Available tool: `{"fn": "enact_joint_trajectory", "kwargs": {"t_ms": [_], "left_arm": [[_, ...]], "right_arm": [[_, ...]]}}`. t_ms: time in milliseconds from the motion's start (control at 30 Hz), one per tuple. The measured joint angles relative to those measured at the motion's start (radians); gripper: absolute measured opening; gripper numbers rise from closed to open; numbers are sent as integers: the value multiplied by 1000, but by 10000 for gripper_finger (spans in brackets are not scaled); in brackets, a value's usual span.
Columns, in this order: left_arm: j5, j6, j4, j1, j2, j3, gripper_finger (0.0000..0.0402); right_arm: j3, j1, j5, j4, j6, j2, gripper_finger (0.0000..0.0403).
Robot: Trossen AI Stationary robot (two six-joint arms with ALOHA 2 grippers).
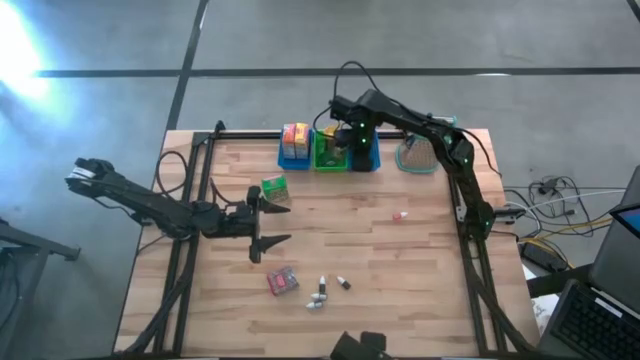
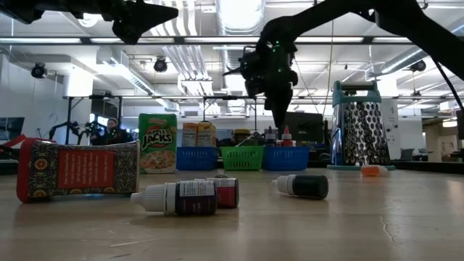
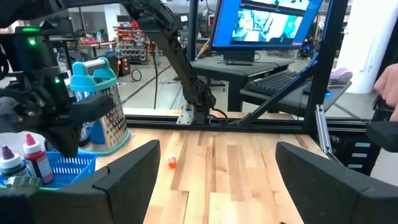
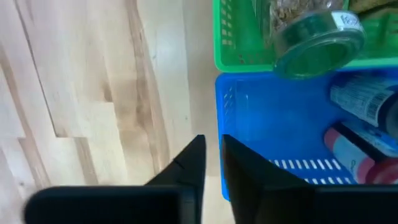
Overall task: Pick & Place Kitchen Items
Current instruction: Put the green seasoning bottle into the green bin
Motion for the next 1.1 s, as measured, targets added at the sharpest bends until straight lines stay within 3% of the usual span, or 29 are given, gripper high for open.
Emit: {"fn": "enact_joint_trajectory", "kwargs": {"t_ms": [367,533,700,800,900,1100], "left_arm": [[-17,52,6,0,-1,0,326],[-100,85,8,0,-1,0,326],[-155,87,1,0,-1,0,326],[-155,84,1,0,-2,0,326],[-155,87,1,0,-2,0,326],[-157,86,-1,0,-2,0,326]], "right_arm": [[0,-8,4,46,-130,-25,175],[0,-12,4,56,-182,-55,206],[-2,-51,-20,62,-185,-81,221],[-5,-95,-108,67,-185,-84,224],[-15,-128,-183,107,-185,-84,218],[-50,-133,-205,179,-208,-85,195]]}}
